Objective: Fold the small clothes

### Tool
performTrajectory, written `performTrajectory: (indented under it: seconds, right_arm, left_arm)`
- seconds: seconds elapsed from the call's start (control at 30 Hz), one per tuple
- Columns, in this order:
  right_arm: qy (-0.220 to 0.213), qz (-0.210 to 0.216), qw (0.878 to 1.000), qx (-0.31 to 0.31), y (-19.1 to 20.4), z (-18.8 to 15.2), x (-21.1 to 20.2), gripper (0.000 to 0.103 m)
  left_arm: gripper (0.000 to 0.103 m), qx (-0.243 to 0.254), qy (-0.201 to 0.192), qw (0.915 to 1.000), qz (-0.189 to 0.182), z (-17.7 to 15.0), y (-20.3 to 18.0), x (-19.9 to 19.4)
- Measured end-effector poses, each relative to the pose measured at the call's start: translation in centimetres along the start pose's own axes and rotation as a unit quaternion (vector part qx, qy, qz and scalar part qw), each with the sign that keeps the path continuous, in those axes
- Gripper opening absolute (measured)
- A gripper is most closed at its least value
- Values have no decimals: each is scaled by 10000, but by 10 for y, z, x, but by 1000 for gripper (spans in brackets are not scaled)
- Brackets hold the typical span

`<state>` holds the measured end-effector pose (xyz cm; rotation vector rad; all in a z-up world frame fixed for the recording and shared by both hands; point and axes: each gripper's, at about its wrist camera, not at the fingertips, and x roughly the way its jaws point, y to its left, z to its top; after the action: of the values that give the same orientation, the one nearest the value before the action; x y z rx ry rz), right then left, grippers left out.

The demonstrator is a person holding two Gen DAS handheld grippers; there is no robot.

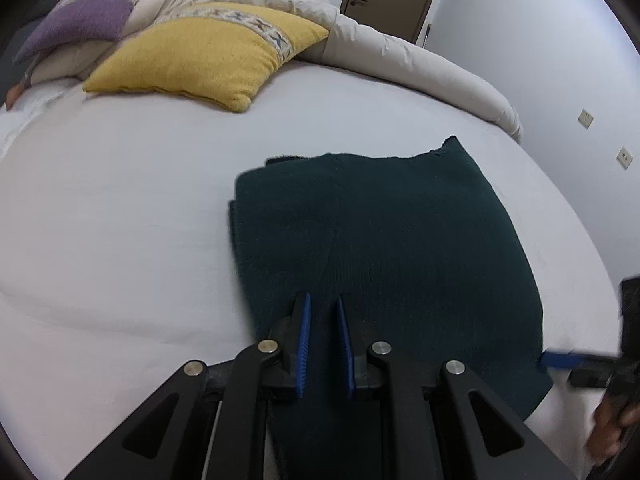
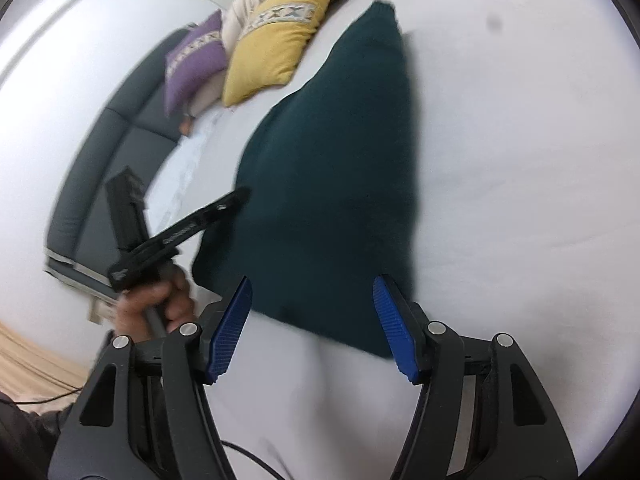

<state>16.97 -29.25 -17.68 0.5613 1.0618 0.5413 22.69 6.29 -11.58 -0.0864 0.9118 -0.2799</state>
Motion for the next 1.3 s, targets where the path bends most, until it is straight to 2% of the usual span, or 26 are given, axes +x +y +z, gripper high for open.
performTrajectory:
  seconds: [0.07,0.1,0.17,0.27,0.33,0.4,0.43,0.5,0.57,0.6,0.7,0.73,0.87,0.9,0.93,1.0,1.07,1.13,1.23,1.3]
  right_arm:
    - [-249,-65,9997,-16,2,18,-16,64]
    - [-463,3,9989,31,2,30,-26,64]
    - [-580,94,9982,148,2,53,-28,64]
    - [-509,88,9985,162,7,96,-2,64]
    - [-408,50,9987,304,7,120,23,64]
    - [-263,24,9989,394,6,144,51,64]
    - [-253,-47,9988,419,10,152,63,64]
    - [-183,-153,9980,593,2,174,82,62]
    - [-17,-422,9961,770,-11,191,101,61]
    - [87,-567,9948,847,-19,200,112,58]
    - [-11,-558,9944,896,-32,217,123,53]
    - [-75,-551,9944,900,-36,220,123,51]
    - [-269,-599,9899,1253,-67,229,121,18]
    - [-314,-518,9888,1367,-73,229,118,17]
    - [-375,-547,9888,1339,-75,226,112,17]
    - [-531,-679,9895,1164,-61,223,100,28]
    - [-635,-435,9910,1100,-47,213,82,43]
    - [-665,-14,9945,804,-21,199,65,45]
    - [-267,333,9989,207,18,176,67,48]
    - [81,392,9991,150,26,165,82,48]
  left_arm:
    - [21,-2,-237,9995,209,4,-2,-17]
    - [27,-10,-386,9989,253,10,-4,-24]
    - [37,21,-500,9986,173,23,-12,-25]
    - [38,181,-523,9983,171,46,-29,-9]
    - [38,203,-355,9991,97,54,-34,10]
    - [38,100,-92,9998,128,57,-30,36]
    - [38,-35,181,9997,179,55,-22,56]
    - [41,-177,148,9997,-23,51,-14,64]
    - [41,-229,115,9996,-142,52,-10,65]
    - [41,-203,120,9996,-156,53,-10,67]
    - [41,-288,105,9992,-268,53,-5,73]
    - [41,-283,92,9991,-287,53,-5,75]
    - [41,-324,58,9989,-329,51,-5,77]
    - [41,-318,57,9990,-312,51,-6,77]
    - [41,-293,56,9992,-276,51,-7,77]
    - [41,-246,35,9995,-217,51,-9,77]
    - [41,-293,23,9993,-245,47,-7,75]
    - [41,-304,19,9993,-237,47,-6,75]
    - [41,-235,6,9996,-136,47,-10,75]
    - [41,-207,-15,9997,-85,46,-12,74]
